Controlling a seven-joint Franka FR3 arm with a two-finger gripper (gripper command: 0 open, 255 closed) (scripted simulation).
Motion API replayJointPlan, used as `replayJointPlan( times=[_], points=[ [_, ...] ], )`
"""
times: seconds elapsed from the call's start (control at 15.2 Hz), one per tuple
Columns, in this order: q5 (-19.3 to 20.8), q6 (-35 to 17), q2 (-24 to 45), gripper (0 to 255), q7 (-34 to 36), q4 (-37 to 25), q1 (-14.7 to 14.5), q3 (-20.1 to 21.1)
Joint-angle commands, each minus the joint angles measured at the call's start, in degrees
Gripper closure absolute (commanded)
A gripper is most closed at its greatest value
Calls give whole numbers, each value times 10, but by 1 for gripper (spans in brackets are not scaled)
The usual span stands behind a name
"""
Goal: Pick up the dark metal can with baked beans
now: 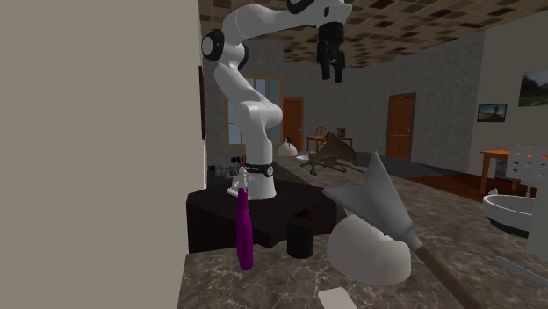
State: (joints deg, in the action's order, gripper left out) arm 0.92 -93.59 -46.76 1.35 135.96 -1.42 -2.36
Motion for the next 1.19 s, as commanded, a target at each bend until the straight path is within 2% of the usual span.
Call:
replayJointPlan(
  times=[0.0, 0.59, 1.12],
  points=[
    [0, 0, 0, 0, 0, 0, 0, 0],
    [63, -138, -36, 0, -94, 169, 20, -68],
    [139, -294, 8, 0, -183, 274, 56, -150]
  ],
)
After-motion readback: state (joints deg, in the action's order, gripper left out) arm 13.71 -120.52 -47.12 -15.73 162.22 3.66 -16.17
